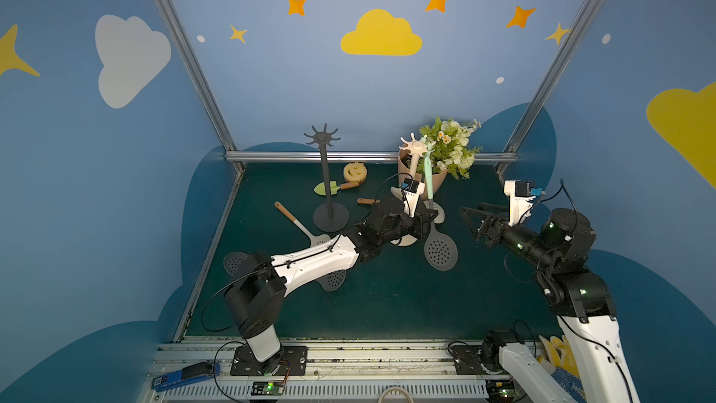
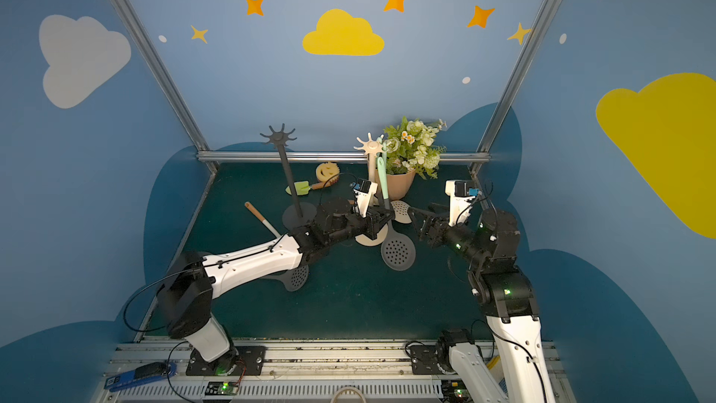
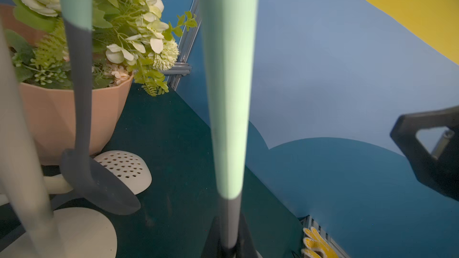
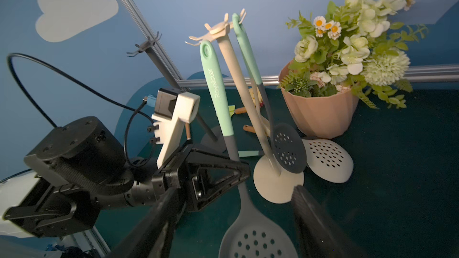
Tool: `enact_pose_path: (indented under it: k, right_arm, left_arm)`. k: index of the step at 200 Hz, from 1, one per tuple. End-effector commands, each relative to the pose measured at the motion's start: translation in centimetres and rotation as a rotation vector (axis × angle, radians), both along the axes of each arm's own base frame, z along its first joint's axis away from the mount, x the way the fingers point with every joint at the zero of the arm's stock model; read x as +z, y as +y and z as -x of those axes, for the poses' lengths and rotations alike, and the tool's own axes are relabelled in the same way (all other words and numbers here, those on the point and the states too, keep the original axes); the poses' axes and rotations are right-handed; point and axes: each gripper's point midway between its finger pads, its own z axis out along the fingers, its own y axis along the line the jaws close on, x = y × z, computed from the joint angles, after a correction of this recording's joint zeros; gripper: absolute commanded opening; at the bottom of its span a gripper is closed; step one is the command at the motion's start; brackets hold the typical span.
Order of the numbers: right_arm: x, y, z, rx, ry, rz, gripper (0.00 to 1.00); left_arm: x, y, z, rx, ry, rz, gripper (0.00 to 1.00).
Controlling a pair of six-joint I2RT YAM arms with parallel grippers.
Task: Hang the skimmer on the kitchen utensil rack
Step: Hang the skimmer on the rack.
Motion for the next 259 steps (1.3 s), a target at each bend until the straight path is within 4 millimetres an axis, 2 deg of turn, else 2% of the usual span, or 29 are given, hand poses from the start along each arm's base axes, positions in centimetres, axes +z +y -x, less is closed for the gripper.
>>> enact_pose_path:
  k: [1,29,102,134,259]
  right_arm:
    - [-1.2,-0.7,0.1,-0.035,0.011,0.042,0.72]
    - [-1.8,-0.4,0.2,-0.015,0.014,0.04,0.72]
    - [-1.8,-0.3,0.7,0.004,-0.006,0.065,0.71]
    - [-1.4,-0.5,1.0,0.0,-0.023,0.074,0.71]
    - [-1.2,-0.6,1.3,-0.003,-0.035,0.079,0.71]
  left_arm:
    - [3.7,-0.5,-0.8,0.034,-0.065,0.092,0.04]
    - [4.2,-0.9,-1.1,0.041,-0.077,0.101,0.03]
    - [5.5,-2.8,-2.0,0.022,-0.085,0.118,0.03]
    - [5.4,-3.4,-2.4,0.021,-0.061,0.124,0.03]
    - [3.4,-2.1,-3.5,0.064,0.032,0.14,0.03]
